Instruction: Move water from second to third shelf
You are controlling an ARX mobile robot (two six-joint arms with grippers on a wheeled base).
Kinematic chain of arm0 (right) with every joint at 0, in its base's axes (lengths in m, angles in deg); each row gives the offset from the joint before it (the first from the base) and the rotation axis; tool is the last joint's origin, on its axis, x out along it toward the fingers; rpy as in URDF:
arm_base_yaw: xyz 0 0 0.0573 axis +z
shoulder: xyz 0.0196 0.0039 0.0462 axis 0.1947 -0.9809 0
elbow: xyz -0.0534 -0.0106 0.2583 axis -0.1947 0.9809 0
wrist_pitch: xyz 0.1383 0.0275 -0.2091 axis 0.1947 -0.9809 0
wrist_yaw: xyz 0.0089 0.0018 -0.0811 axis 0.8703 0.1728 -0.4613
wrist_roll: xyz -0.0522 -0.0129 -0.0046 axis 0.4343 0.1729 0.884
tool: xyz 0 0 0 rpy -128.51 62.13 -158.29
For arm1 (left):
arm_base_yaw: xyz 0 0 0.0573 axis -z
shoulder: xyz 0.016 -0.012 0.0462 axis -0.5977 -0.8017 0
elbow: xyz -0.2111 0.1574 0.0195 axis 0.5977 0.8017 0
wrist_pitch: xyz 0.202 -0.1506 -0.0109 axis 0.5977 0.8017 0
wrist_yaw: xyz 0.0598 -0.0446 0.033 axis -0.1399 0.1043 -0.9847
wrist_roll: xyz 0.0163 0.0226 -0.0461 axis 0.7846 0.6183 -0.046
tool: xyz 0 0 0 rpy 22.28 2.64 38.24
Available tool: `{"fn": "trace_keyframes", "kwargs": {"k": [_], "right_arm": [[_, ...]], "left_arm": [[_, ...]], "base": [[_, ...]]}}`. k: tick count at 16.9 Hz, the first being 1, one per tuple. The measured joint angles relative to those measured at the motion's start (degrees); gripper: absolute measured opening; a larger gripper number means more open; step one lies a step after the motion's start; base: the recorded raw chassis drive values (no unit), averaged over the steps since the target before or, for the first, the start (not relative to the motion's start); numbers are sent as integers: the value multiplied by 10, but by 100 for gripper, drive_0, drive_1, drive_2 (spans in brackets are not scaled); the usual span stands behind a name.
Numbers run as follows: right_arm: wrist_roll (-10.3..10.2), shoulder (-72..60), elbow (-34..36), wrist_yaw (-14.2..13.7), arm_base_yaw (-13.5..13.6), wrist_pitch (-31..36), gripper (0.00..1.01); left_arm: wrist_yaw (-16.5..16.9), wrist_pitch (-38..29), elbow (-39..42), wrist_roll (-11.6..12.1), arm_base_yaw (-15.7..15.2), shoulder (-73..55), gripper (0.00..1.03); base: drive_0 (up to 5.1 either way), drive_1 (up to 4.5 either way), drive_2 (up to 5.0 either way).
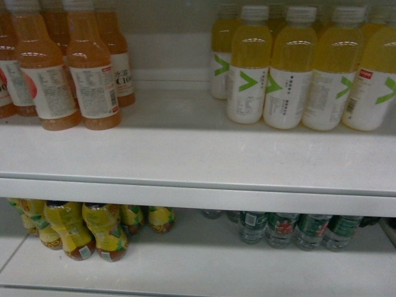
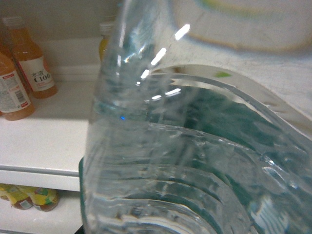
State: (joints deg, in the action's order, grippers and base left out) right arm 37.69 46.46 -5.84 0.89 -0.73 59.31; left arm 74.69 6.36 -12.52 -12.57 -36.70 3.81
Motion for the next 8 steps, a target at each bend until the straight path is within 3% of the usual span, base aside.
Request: {"fn": "trace_keyframes", "kwargs": {"k": [8], "right_arm": [[0,2,0,0,0,0,43]], "left_arm": [[0,0,0,0,0,0,98]], "base": [[-434,214,214]]}}
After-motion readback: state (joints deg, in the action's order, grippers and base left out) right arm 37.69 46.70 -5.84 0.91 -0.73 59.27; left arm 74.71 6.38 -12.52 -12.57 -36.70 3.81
